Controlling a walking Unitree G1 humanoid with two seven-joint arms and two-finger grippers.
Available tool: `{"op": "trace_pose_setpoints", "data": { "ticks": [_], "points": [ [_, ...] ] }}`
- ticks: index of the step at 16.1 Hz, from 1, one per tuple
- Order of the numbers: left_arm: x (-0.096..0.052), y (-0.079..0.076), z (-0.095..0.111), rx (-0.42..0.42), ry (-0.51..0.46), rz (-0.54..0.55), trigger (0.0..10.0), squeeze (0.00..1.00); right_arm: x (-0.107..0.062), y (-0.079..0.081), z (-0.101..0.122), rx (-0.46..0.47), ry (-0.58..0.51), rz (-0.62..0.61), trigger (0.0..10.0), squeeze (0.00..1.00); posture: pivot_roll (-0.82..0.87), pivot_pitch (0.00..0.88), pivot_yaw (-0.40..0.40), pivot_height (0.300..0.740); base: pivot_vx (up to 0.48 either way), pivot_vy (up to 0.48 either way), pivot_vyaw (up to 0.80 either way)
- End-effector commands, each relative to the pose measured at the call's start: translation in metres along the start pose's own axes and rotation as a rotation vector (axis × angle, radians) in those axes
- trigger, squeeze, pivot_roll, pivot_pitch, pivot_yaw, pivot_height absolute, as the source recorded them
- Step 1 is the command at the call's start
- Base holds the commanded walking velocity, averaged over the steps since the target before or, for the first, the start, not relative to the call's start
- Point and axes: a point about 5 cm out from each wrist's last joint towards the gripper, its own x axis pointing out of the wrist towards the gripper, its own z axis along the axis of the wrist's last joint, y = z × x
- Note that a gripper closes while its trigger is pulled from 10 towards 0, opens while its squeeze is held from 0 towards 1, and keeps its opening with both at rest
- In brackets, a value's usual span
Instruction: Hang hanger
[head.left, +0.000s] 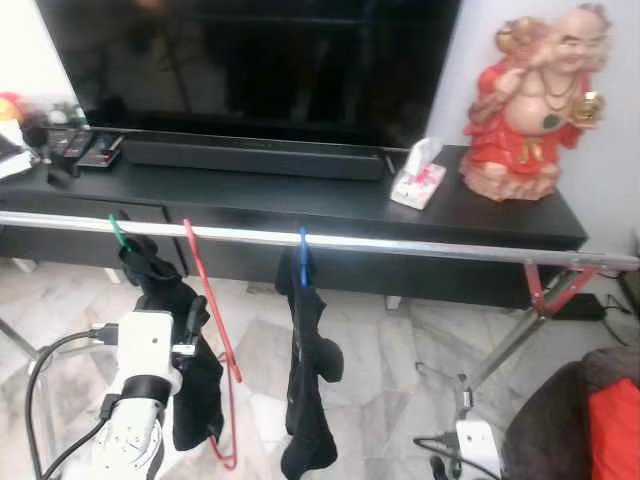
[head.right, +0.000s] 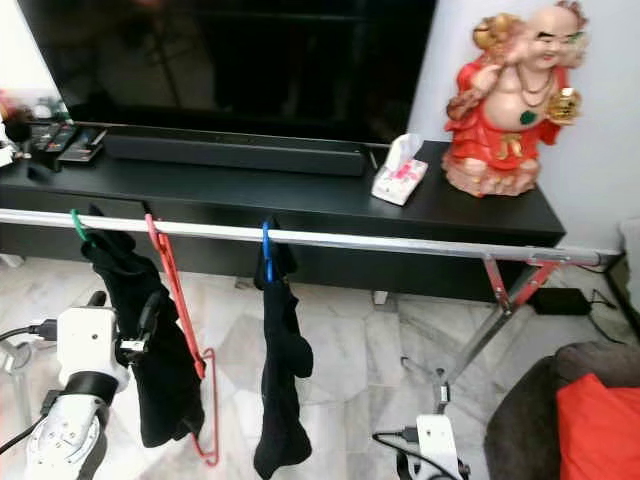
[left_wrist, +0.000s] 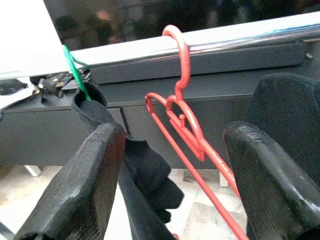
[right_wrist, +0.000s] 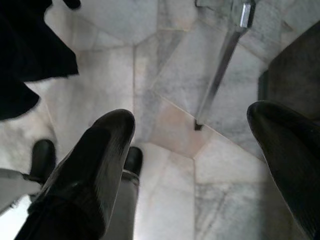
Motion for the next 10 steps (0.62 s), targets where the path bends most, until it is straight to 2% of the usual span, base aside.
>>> {"op": "trace_pose_setpoints", "data": {
  "ticks": [1,5,9,10],
  "points": [
    [0.0033,-0.0061,0.0008,-0.005,0.000,-0.026,10.0,0.00,-0.0018,-0.0044,-0.0090,0.031,0.031,-0.014,10.0,0.00,-0.05,0.000,-0.035,0.740,0.000,0.000,0.00],
    [0.0036,-0.0095,-0.0026,-0.026,0.023,-0.035,10.0,0.00,-0.0022,-0.0019,-0.0112,0.002,0.034,-0.008,10.0,0.00,-0.05,0.000,-0.035,0.740,0.000,0.000,0.00],
    [0.0041,-0.0110,-0.0016,-0.036,0.021,-0.042,10.0,0.00,-0.0028,0.0038,-0.0144,0.008,0.031,0.000,10.0,0.00,-0.05,0.000,-0.033,0.740,0.000,0.000,0.60],
    [0.0042,-0.0107,-0.0015,-0.037,0.022,-0.041,10.0,0.00,-0.0029,0.0046,-0.0148,0.012,0.031,0.001,10.0,0.00,-0.05,0.000,-0.033,0.740,0.000,0.000,0.00]
  ]
}}
